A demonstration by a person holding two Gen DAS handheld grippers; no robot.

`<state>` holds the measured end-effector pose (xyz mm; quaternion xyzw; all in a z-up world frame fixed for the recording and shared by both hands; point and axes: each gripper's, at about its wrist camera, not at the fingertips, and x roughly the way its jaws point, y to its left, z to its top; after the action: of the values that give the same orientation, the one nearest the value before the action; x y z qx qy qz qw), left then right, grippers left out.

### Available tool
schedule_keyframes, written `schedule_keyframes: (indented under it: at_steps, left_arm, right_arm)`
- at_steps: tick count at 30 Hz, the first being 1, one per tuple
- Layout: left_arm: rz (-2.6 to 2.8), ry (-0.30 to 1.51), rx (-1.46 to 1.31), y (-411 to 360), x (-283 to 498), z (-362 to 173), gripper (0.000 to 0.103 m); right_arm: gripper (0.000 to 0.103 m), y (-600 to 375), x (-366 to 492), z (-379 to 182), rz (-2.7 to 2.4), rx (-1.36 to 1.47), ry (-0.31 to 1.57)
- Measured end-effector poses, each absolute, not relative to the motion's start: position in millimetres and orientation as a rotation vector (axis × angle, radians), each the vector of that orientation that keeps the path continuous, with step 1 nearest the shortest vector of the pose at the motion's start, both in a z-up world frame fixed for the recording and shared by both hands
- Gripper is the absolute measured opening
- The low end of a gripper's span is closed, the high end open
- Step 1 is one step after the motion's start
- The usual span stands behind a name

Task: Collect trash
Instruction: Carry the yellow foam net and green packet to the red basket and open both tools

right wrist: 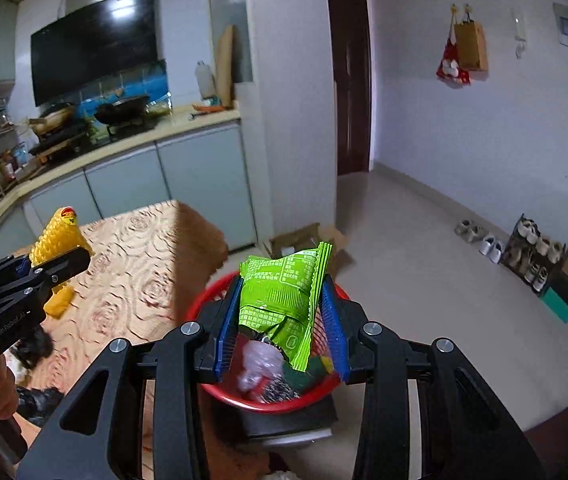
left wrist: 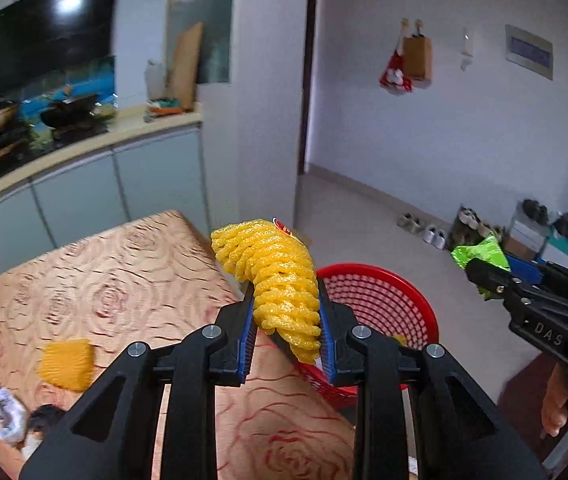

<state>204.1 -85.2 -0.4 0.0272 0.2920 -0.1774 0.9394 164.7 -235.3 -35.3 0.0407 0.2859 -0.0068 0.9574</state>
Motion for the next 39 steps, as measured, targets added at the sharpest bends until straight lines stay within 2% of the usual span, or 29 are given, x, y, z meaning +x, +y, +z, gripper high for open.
schedule_keyframes:
  at_steps: [17, 26, 33, 39]
  left_arm:
    - [-0.489, 0.774, 0.106, -138.6, 268.5, -62.9, 0.028]
    - [-0.529, 0.818, 0.065, -140.3, 283.8, -72.8, 0.041]
    - [-0.538, 0.814, 0.059, -138.7, 284.4, -71.0, 0.054]
    - [-0.550, 0.827, 0.052, -139.7, 285.5, -71.5, 0.059]
  right_arm:
    - [0.038, -258.3, 218.3, -105.0, -0.009, 0.047, 0.769]
    - [0.039, -253.4, 232.4, -116.8, 0.015, 0.027, 0.798]
    - [0.049, -247.6, 233.5, -120.4, 0.038, 0.034, 0.808]
    - [0.049, -252.7, 230.9, -118.2, 0.025, 0.058, 0.805]
